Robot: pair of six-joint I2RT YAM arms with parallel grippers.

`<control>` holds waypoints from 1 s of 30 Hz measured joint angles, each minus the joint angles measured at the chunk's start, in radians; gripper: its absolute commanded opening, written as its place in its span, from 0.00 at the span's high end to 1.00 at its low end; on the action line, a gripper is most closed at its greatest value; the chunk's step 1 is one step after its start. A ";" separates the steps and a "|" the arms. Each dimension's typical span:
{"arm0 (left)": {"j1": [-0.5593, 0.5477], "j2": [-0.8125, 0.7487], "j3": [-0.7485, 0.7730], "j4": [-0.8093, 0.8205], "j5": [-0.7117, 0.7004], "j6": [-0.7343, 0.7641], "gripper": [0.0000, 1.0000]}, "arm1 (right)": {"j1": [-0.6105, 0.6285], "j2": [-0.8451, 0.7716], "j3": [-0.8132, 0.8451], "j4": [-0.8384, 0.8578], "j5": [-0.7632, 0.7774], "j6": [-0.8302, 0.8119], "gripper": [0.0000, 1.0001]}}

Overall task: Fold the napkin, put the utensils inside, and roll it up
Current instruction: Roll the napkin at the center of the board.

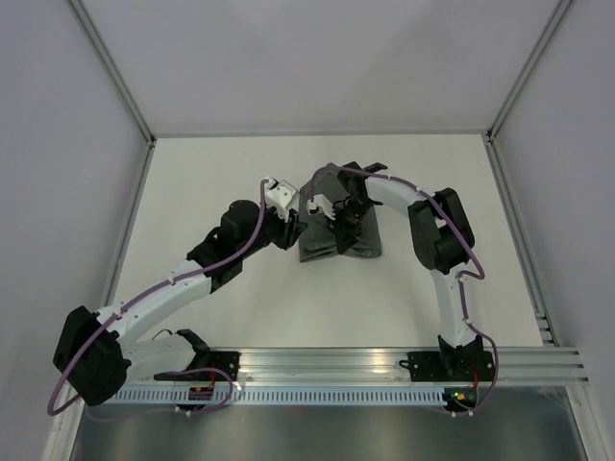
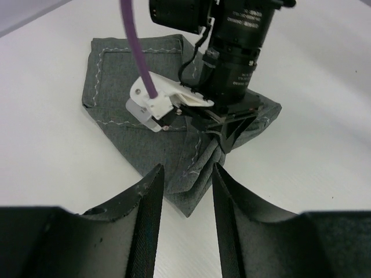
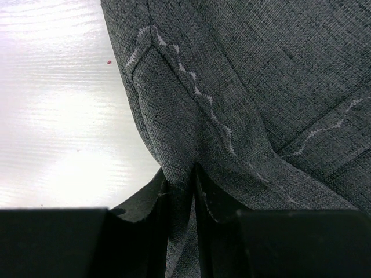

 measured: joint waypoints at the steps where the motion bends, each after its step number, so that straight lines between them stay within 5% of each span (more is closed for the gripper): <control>1: -0.008 0.002 -0.013 0.010 0.000 0.022 0.55 | -0.003 0.005 0.006 -0.012 -0.004 -0.002 0.83; 14: -0.169 0.258 -0.048 0.173 -0.036 0.248 0.48 | -0.043 0.083 0.099 -0.163 -0.061 -0.023 0.83; 30: -0.245 0.592 0.158 0.162 -0.053 0.427 0.45 | -0.070 0.146 0.168 -0.298 -0.080 -0.046 0.84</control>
